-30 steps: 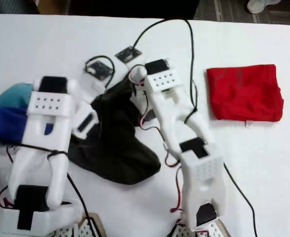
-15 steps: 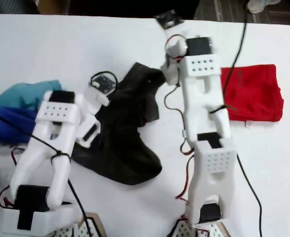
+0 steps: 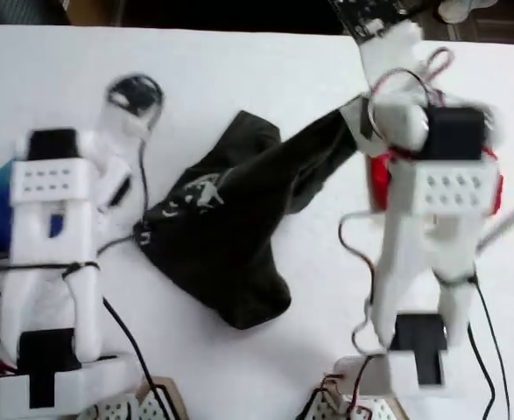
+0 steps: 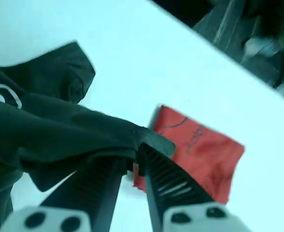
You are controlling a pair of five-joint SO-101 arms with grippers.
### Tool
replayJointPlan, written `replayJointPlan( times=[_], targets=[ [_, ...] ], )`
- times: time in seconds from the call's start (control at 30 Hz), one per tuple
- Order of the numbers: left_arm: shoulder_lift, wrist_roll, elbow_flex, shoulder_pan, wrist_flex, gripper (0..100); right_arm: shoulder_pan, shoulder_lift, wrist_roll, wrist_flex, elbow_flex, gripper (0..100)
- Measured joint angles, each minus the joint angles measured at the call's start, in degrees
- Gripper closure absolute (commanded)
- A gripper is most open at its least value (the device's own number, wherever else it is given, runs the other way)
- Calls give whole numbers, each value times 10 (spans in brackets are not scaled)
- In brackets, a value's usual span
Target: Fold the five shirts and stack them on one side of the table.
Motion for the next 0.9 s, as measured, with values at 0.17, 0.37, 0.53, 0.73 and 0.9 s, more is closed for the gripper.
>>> replayJointPlan(
  times=[0.17,0.37,0.53,0.73,0.9],
  targets=[
    [0,-5,-77,18,93,959,1,-6,6,-4,4,978],
    [0,17,-34,104,118,750,25,58,6,-31,4,978],
    [0,17,84,199,102,745,48,83,6,-44,4,978],
    [0,18,144,288,95,745,71,86,6,-52,4,978],
    [0,34,195,348,51,745,74,86,6,-52,4,978]
  ],
)
